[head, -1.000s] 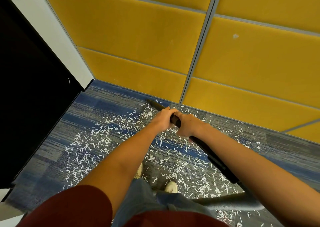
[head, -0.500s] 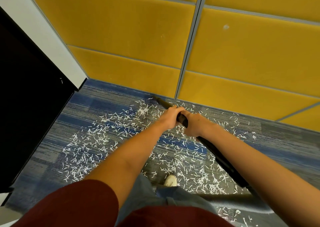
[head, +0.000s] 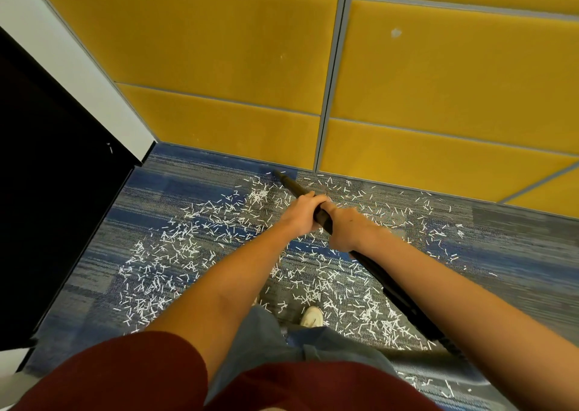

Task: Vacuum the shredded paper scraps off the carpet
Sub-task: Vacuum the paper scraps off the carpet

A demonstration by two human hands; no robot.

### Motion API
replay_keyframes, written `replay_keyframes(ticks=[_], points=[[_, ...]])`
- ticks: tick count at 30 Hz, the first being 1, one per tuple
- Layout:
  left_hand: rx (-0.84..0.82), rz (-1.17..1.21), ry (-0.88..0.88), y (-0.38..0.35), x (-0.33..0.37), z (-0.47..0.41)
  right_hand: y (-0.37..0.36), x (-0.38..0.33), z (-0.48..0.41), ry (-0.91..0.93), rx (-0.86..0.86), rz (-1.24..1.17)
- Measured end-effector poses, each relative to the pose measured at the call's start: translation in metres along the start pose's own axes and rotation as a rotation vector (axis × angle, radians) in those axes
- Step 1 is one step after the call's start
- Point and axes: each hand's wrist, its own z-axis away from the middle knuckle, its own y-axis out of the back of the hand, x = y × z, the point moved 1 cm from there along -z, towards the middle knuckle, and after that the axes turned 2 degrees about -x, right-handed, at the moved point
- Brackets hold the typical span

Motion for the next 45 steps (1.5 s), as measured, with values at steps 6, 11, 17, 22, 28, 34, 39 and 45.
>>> replay_keyframes(ticks=[6,11,17,22,28,34,39,45], points=[[0.079,-0.031,-0.039,-0.001,-0.012,0.014,-0.008,-0.008,-0.001,0.059,-0.019,0.012],[0.092,-0.002,-0.049,-0.004,-0.014,0.017,-0.013,-0.007,0.0,0.071,-0.018,-0.007],[0.022,-0.009,-0.039,-0.014,0.001,0.008,-0.016,0.007,0.005,0.001,0.025,-0.017],[-0.057,-0.082,-0.017,-0.018,0.015,0.002,-0.015,0.018,0.011,-0.055,0.046,0.002],[-0.018,-0.061,-0.082,-0.027,0.02,0.012,-0.021,0.025,0.023,-0.045,0.012,-0.008],[0.013,-0.124,-0.092,-0.028,0.019,0.025,-0.028,0.022,0.033,-0.024,0.014,-0.011],[-0.003,-0.081,-0.081,-0.03,0.016,0.03,-0.032,0.021,0.037,-0.016,0.017,-0.035],[-0.043,-0.091,-0.104,-0.04,0.03,0.026,-0.034,0.032,0.045,-0.058,0.014,-0.068]])
